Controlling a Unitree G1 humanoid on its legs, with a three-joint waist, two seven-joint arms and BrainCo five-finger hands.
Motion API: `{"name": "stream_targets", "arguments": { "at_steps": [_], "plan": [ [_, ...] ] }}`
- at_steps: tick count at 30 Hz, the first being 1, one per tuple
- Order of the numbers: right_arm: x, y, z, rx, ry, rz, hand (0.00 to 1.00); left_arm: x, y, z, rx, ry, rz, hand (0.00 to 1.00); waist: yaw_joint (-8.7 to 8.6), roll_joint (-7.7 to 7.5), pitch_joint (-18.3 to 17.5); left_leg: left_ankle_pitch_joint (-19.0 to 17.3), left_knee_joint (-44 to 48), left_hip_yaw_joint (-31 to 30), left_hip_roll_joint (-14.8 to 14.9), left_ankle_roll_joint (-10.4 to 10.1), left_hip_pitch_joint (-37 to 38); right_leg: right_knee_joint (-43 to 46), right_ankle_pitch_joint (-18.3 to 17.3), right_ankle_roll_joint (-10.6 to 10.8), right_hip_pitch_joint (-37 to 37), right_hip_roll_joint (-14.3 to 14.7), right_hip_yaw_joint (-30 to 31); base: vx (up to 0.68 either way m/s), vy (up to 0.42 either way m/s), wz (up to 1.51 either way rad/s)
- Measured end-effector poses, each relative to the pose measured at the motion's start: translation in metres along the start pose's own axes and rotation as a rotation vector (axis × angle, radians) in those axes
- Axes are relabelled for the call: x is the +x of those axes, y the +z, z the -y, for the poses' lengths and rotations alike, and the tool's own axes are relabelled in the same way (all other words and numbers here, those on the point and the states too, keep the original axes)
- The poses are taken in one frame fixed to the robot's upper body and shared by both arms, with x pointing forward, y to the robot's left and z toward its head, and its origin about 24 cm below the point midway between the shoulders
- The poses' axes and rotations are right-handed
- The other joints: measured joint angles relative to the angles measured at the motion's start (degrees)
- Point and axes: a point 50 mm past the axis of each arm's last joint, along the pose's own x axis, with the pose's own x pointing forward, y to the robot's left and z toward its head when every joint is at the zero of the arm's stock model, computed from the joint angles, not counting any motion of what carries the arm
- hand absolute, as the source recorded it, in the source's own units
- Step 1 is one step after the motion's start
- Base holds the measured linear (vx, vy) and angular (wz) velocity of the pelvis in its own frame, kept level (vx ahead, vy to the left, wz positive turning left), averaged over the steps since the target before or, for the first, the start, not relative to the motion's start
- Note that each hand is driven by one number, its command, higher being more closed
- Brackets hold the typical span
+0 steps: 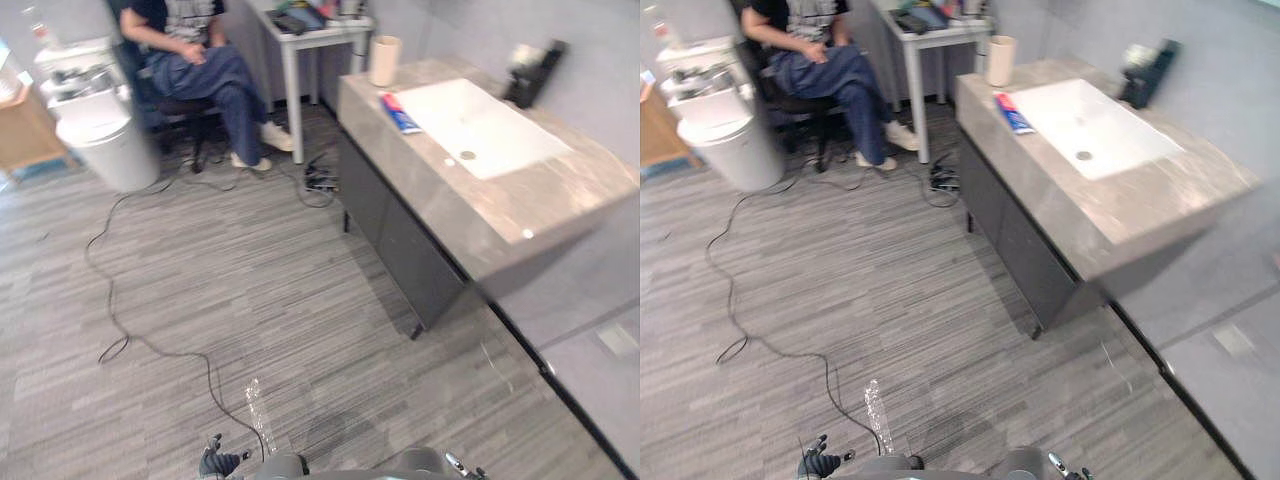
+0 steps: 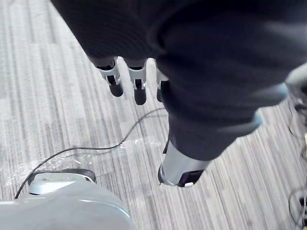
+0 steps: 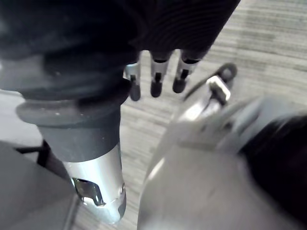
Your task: Organize washtable
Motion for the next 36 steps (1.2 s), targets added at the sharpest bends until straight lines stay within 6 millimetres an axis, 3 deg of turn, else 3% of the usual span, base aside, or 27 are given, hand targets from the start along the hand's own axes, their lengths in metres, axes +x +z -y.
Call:
{"name": "stream_targets", "arguments": {
  "at_steps": [2,4,6,7,8,9,10,11,12,15,17,19,20,21,22,24,25,26,27,30,32,36],
  "plan": [
    [0.0,0.003,-0.005,-0.01,0.02,0.019,0.0,0.0,0.0,-0.001,-0.003,0.003,-0.007,0.0,-0.05,-0.46,0.35,-0.57,-0.94,-2.02,-1.33,0.63,1.67,-0.75,-1.59,-0.52,-3.89,5.85,-2.64,0.15,0.061,0.79],
    [0.0,0.005,-0.007,-0.043,0.035,0.026,0.0,0.002,0.004,0.001,0.001,-0.001,0.001,0.0,-0.43,-0.54,0.39,-1.64,-1.01,-4.93,-2.89,1.29,3.1,-4.0,-1.6,-0.61,-6.86,8.49,-4.28,0.28,0.011,0.98],
    [-0.001,0.003,-0.006,-0.071,0.04,0.018,0.0,0.002,0.008,0.005,-0.006,-0.016,0.011,0.0,-1.26,-1.15,0.02,-4.0,-0.22,-9.04,-4.9,1.06,5.31,-12.17,-0.59,-2.16,-6.03,7.44,-1.42,0.46,-0.077,1.55],
    [-0.001,0.002,-0.003,-0.082,0.037,0.013,0.0,0.001,0.006,0.01,-0.034,-0.023,0.008,0.0,-1.9,-1.08,-0.52,-6.21,2.66,-10.15,-4.9,-0.4,6.87,-13.12,3.61,-5.47,-3.57,6.29,-3.77,0.52,-0.14,1.4],
    [-0.001,0.005,-0.002,-0.091,0.037,0.022,0.0,0.0,0.004,0.014,-0.036,-0.035,0.003,0.0,-2.02,0.0,-0.71,-7.23,7.75,-9.41,-3.94,-2.16,5.21,-13.16,2.7,-6.1,-2.51,6.88,-5.33,0.64,-0.168,1.08],
    [0.001,0.017,-0.001,-0.104,0.04,0.062,0.0,-0.003,0.004,0.028,-0.064,-0.069,0.002,0.0,-1.8,2.89,-0.7,-6.86,21.98,-7.33,-1.41,-7.49,-0.79,-14.42,1.36,-6.32,-0.25,8.47,-7.09,0.52,-0.109,0.55],
    [0.002,0.026,-0.004,-0.115,0.049,0.09,0.0,-0.005,0.006,0.032,-0.118,-0.069,0.012,0.0,-0.84,4.38,-0.4,-3.53,35.44,-4.55,1.44,-13.36,-6.26,-16.35,1.06,-7.27,2.58,10.48,-7.29,0.5,-0.092,0.29],
    [0.002,0.026,-0.005,-0.117,0.05,0.093,0.0,-0.005,0.007,0.032,-0.119,-0.071,0.013,0.0,-0.68,4.44,-0.41,-3.27,36.83,-4.14,1.94,-13.52,-6.82,-16.62,1.06,-7.43,2.92,10.74,-7.2,0.5,-0.079,-0.42],
    [0.003,0.031,-0.013,-0.161,0.074,0.099,0.0,-0.003,0.009,0.019,-0.159,-0.02,0.02,0.0,0.64,3.76,0.1,-2.0,48.69,2.81,8.49,-12.07,-10.53,-19.55,0.64,-8.47,8.87,12.72,-5.87,0.4,-0.057,-0.56],
    [0.003,0.027,-0.029,-0.232,0.116,0.089,0.0,-0.002,0.01,0.009,-0.172,0.012,0.029,0.0,1.84,2.13,0.13,-2.05,46.49,11.83,14.7,-6.9,-13.77,-26.18,0.56,-8.4,17.87,12.58,-1.91,0.49,-0.038,-0.65],
    [0.003,0.028,-0.041,-0.247,0.147,0.093,0.0,-0.001,0.012,0.01,-0.171,0.006,0.033,0.0,2.07,2.24,0.18,-2.9,37.29,12.78,14.12,-5.51,-15.54,-29.07,0.17,-7.6,21.43,11.71,-0.2,0.44,0.094,-0.44],
    [0.003,0.027,-0.044,-0.271,0.153,0.093,0.0,0.0,0.017,0.012,-0.165,-0.001,0.045,0.0,3.06,1.67,0.46,-2.5,25.21,13.14,11.01,-4.71,-15.77,-30.22,-0.62,-6.09,24.49,10.04,0.75,0.48,0.212,-0.23],
    [0.003,0.027,-0.046,-0.287,0.158,0.094,0.0,0.001,0.019,0.014,-0.149,-0.007,0.049,0.0,3.16,1.53,0.28,1.7,14.86,13.46,8.63,-1.72,-15.59,-30.53,-1.07,-4.7,26.05,9.23,0.74,0.52,0.282,-0.03],
    [0.003,0.027,-0.045,-0.305,0.156,0.098,0.0,0.0,0.018,0.017,-0.132,-0.02,0.044,0.0,3.19,2.25,-0.19,9.51,6.28,13.55,7.39,0.59,-15.38,-30.52,-1.73,-3.43,26.92,9.44,0.97,0.44,0.264,-0.09],
    [0.003,0.027,-0.044,-0.308,0.153,0.095,0.0,0.0,0.017,0.018,-0.134,-0.024,0.042,0.0,3.47,2.38,-0.38,15.26,5.6,12.64,7.12,2.09,-15.58,-30.52,-2.1,-2.78,27.56,9.41,1.52,0.47,0.28,-0.15],
    [0.001,0.013,-0.057,-0.307,0.186,0.053,0.0,0.003,0.021,0.01,-0.09,-0.018,0.051,0.0,3.37,-1.06,-2.15,11.35,6.65,14.84,4.56,3.02,-14.6,-26.93,-0.91,-0.28,26.46,5.65,3.37,0.52,0.278,-0.18],
    [0.0,0.012,-0.057,-0.318,0.188,0.051,0.0,0.004,0.021,0.009,-0.085,-0.022,0.051,0.0,3.5,-1.45,-2.29,10.54,6.8,15.45,4.15,3.3,-13.78,-23.64,-0.42,-0.35,25.36,5.17,4.01,0.52,0.283,-0.23],
    [0.0,0.012,-0.059,-0.331,0.19,0.051,0.0,0.004,0.022,0.008,-0.078,-0.025,0.049,0.0,3.75,-2.12,-2.02,8.8,6.23,16.26,2.98,3.66,-10.93,-14.17,1.39,0.8,22.02,4.25,4.13,0.46,0.267,-0.14],
    [0.001,0.013,-0.053,-0.348,0.18,0.053,0.0,0.006,0.022,0.01,-0.063,-0.039,0.035,0.0,3.3,-1.48,-1.52,7.01,5.21,16.37,1.91,4.16,-7.78,-2.04,4.3,1.17,17.49,3.08,3.93,0.5,0.28,-0.04],
    [0.001,0.01,-0.044,-0.35,0.175,0.035,0.0,0.006,0.02,0.019,-0.01,-0.076,0.008,0.0,2.98,-1.04,-1.26,4.52,2.29,16.24,0.45,4.35,0.5,14.47,2.95,0.71,8.66,1.82,2.46,0.34,0.151,0.1],
    [0.001,0.013,-0.044,-0.333,0.175,0.046,0.0,0.005,0.016,0.024,-0.002,-0.095,-0.005,0.0,2.82,-1.04,-1.21,4.35,-1.2,15.99,0.08,4.29,4.79,12.63,1.44,-0.34,4.23,1.53,-0.13,0.26,0.064,0.19],
    [0.002,0.017,-0.044,-0.305,0.187,0.06,0.0,0.003,0.011,0.031,0.001,-0.133,-0.025,0.0,1.21,-0.86,-1.35,1.96,-2.8,13.17,0.23,2.05,8.49,-11.23,1.94,-0.81,1.18,1.63,-1.88,0.25,-0.061,0.38]
  ]
}}
